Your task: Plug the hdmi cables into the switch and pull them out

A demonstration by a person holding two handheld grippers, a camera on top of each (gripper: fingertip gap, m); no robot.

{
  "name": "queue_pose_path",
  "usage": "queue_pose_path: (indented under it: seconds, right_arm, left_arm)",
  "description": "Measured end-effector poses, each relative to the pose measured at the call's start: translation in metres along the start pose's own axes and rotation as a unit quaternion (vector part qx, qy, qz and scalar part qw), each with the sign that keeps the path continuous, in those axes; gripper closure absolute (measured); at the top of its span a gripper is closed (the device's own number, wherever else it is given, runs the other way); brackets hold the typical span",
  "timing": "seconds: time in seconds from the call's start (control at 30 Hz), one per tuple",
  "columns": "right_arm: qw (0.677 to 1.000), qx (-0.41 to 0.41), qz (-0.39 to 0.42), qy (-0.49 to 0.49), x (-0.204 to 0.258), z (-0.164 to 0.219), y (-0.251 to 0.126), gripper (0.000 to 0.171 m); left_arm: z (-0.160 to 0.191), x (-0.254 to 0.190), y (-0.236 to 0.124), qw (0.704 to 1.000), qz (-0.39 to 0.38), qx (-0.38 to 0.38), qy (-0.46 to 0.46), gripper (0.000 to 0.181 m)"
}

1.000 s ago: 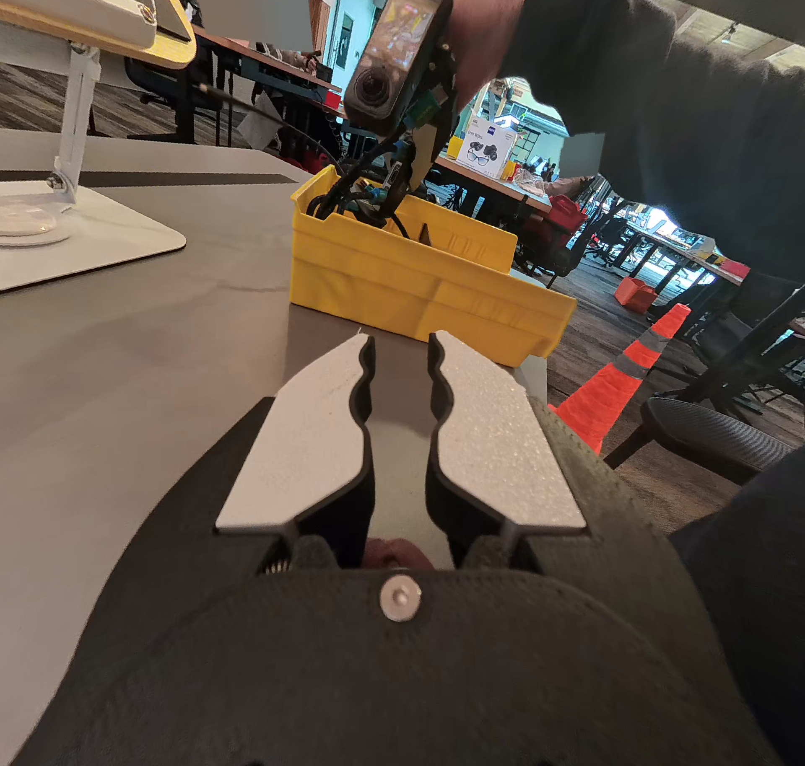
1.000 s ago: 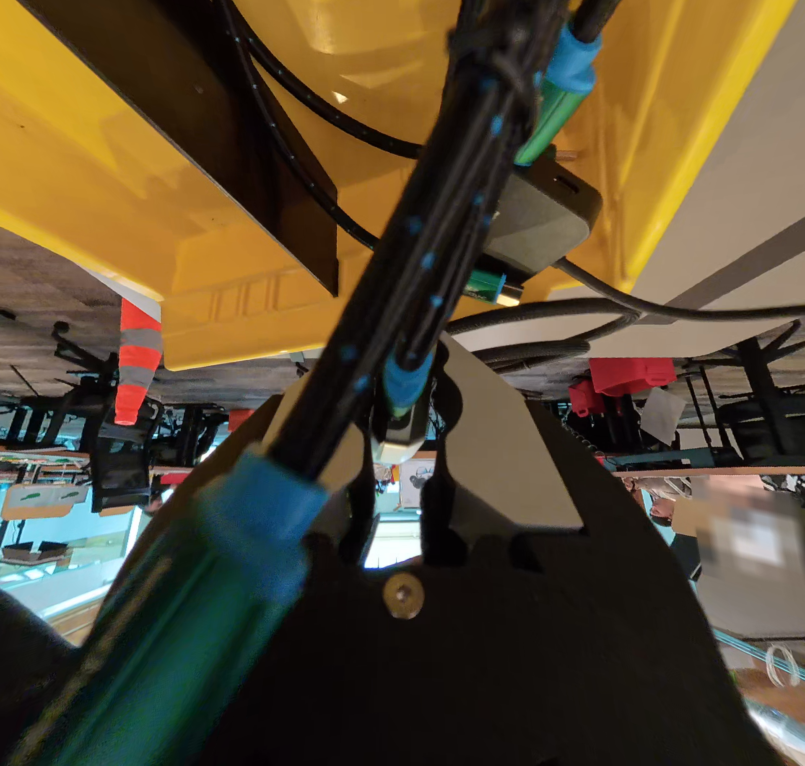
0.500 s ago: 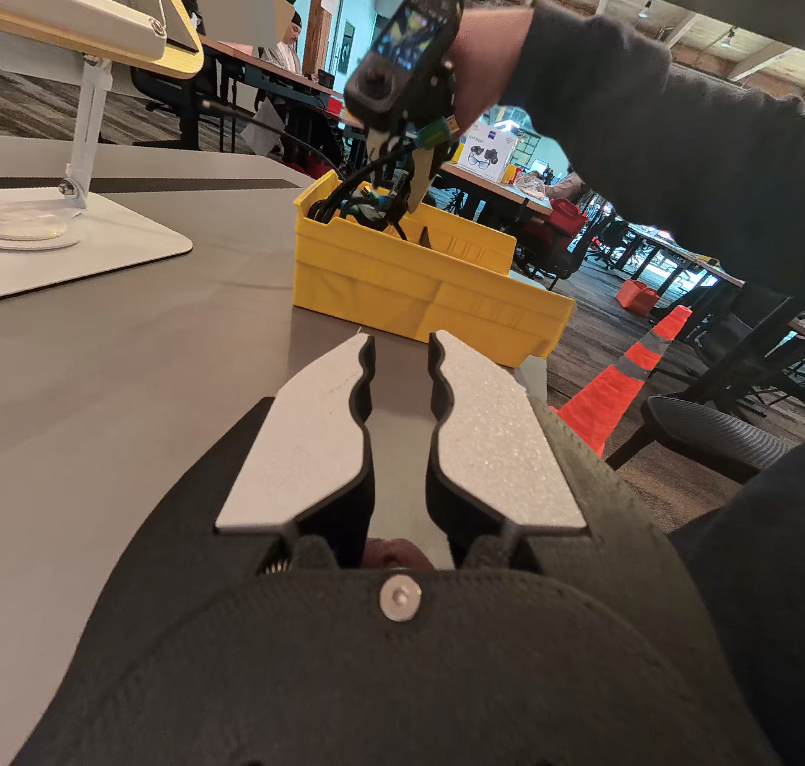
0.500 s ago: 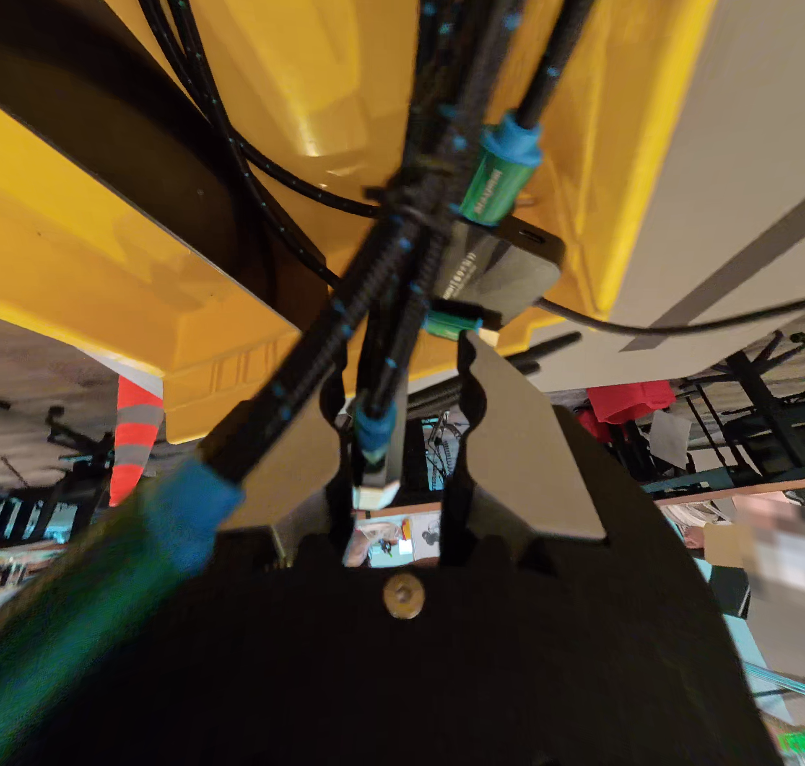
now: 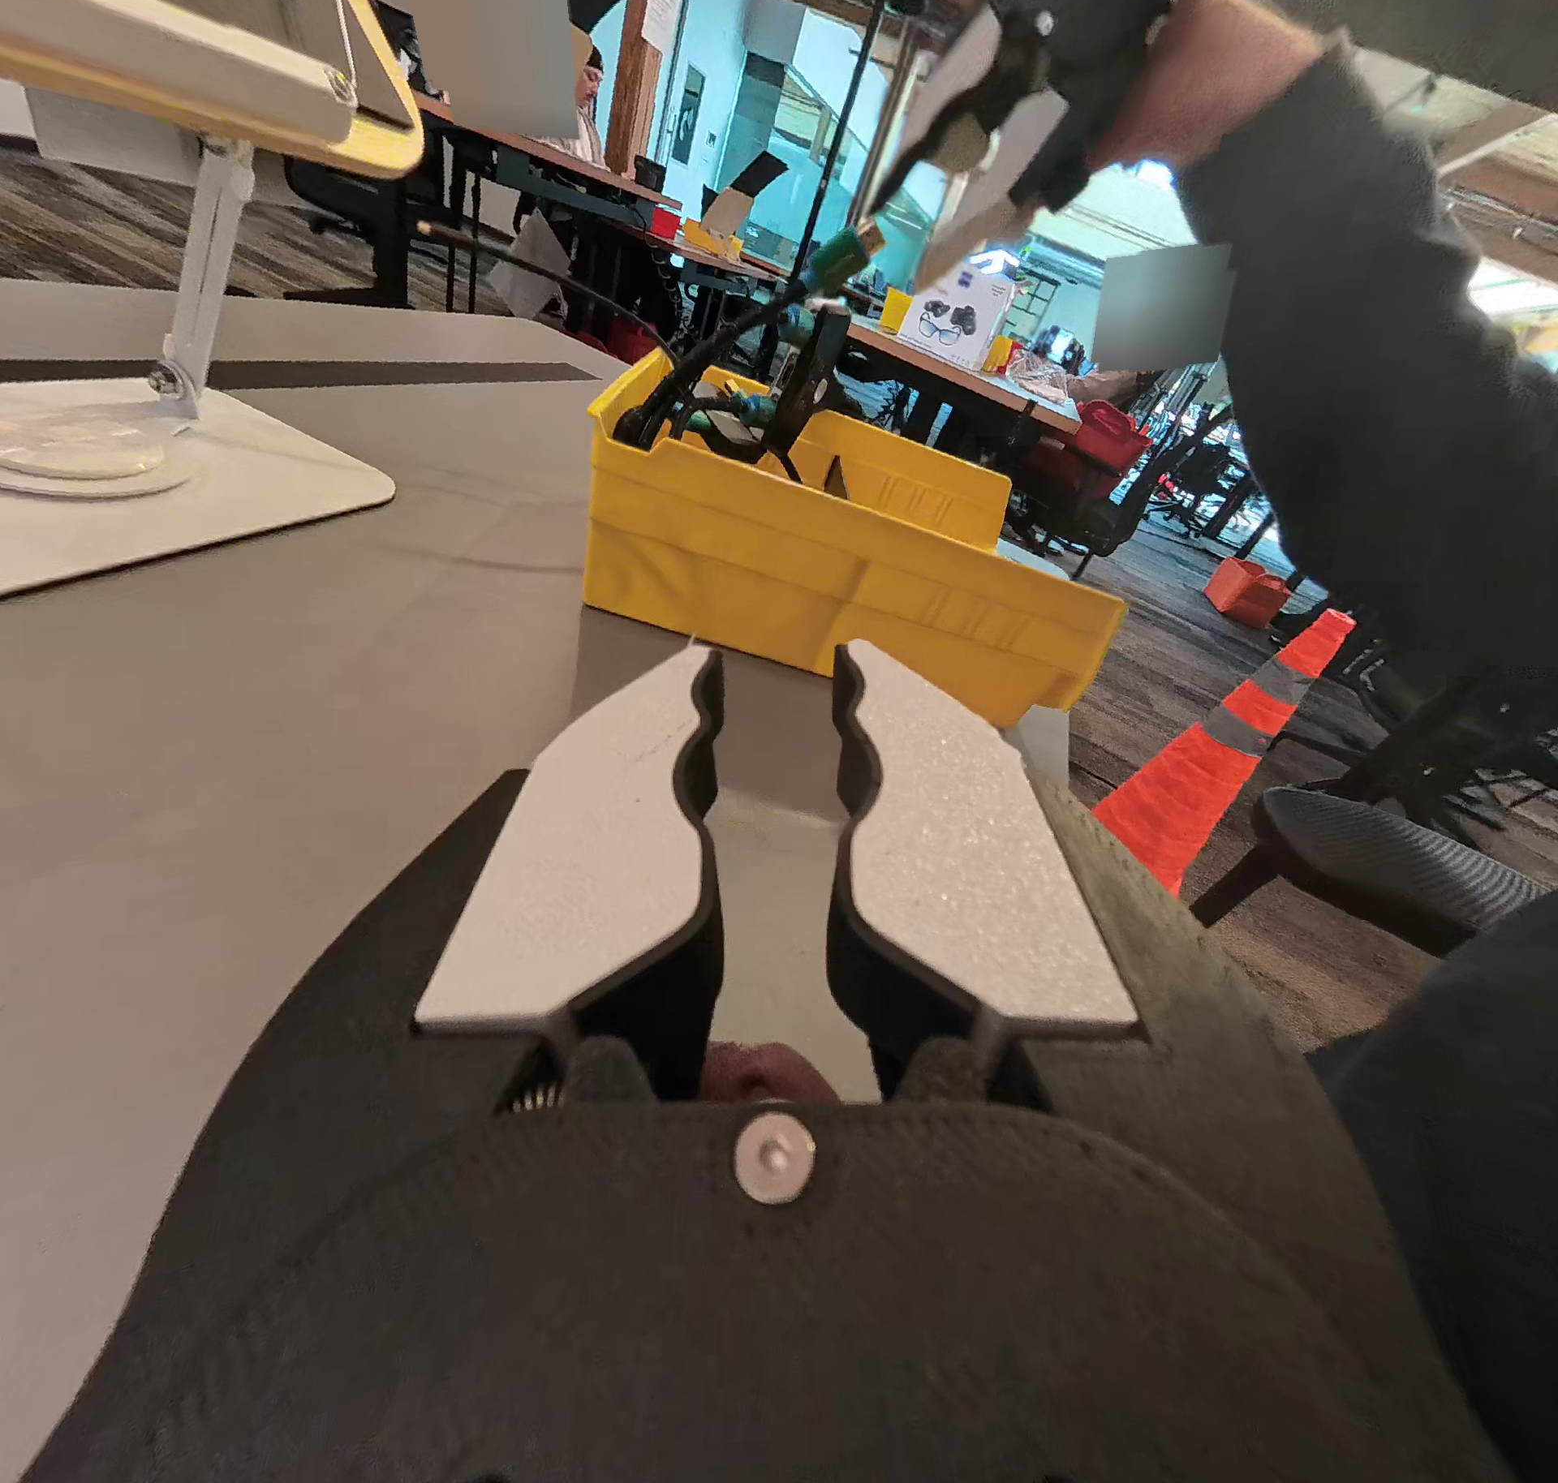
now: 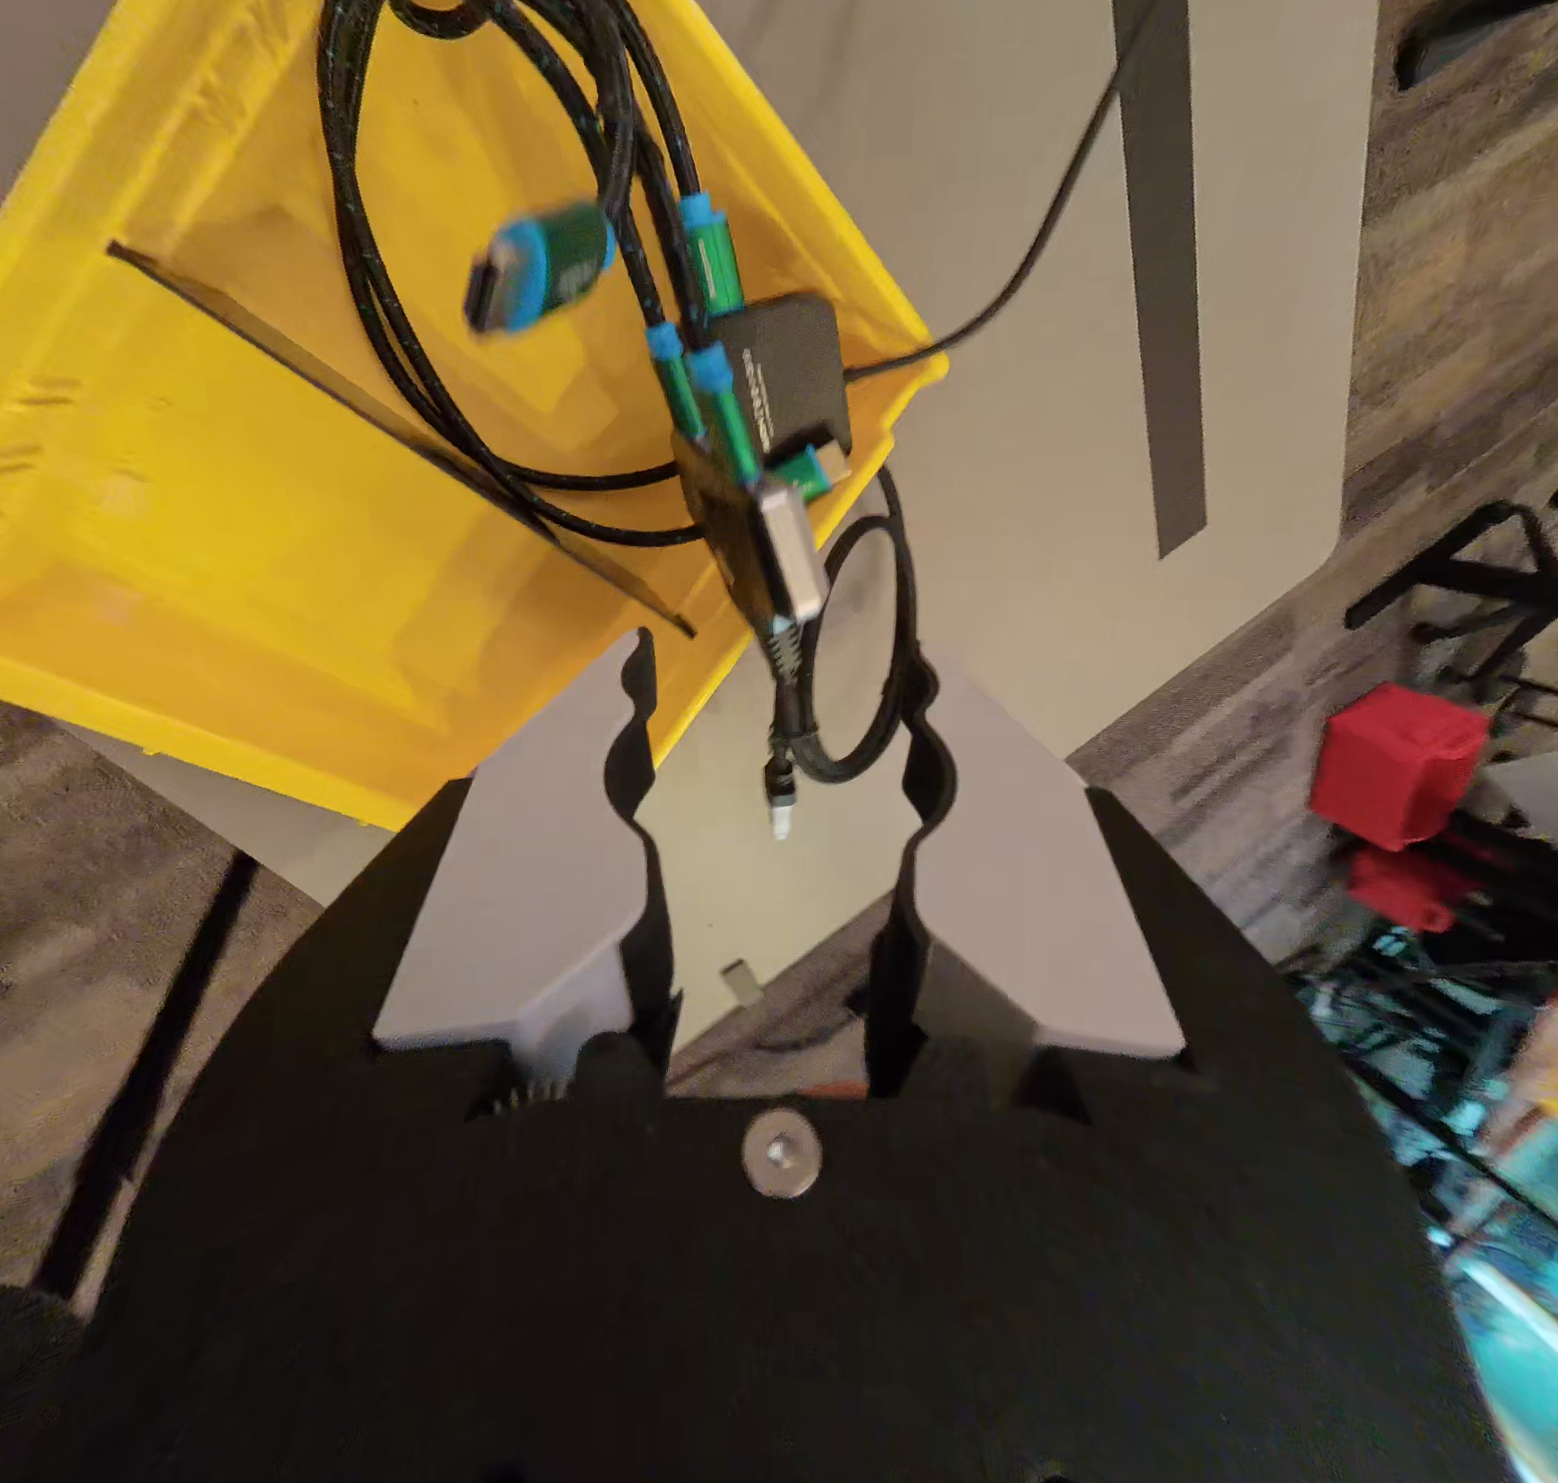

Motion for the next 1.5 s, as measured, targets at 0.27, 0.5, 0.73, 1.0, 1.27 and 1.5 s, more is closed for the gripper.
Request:
queue_pose_path:
  seconds: [0.27,0.5,0.73,1.0,1.27,1.5]
  right_arm:
    - [0.988,-0.023,-0.062,0.141,0.042,0.098,0.048,0.104]
    - [0.976,-0.022,-0.104,0.189,0.061,0.128,0.086,0.121]
    - [0.972,-0.052,-0.154,0.171,0.081,0.122,0.116,0.146]
    - [0.958,-0.086,-0.162,0.221,0.097,0.094,0.117,0.149]
    - [0.944,-0.132,-0.183,0.242,0.143,0.018,0.114,0.128]
    - [0.948,-0.160,-0.170,0.216,0.178,-0.049,0.116,0.113]
  left_arm:
    - [-0.059,0.001,-0.031,0.984,-0.135,-0.031,0.112,0.141]
    - [-0.129,0.025,-0.140,0.896,-0.375,0.050,0.232,0.130]
    - [-0.123,0.063,-0.312,0.760,-0.594,0.188,0.187,0.117]
    - [-0.029,0.086,-0.375,0.761,-0.575,0.301,0.019,0.091]
    - [-0.010,0.102,-0.369,0.797,-0.549,0.251,-0.029,0.165]
    - [-0.011,0.105,-0.367,0.827,-0.520,0.206,-0.052,0.178]
Point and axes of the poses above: each gripper's, where its closed fingertips meet, y out along the fingers, z out of its underside, x = y × z across the jaws, the point moved 5 cm from there along -y, back along the fingers, and after that the axes turned 4 degrees about -x, right-handed, at the moved point
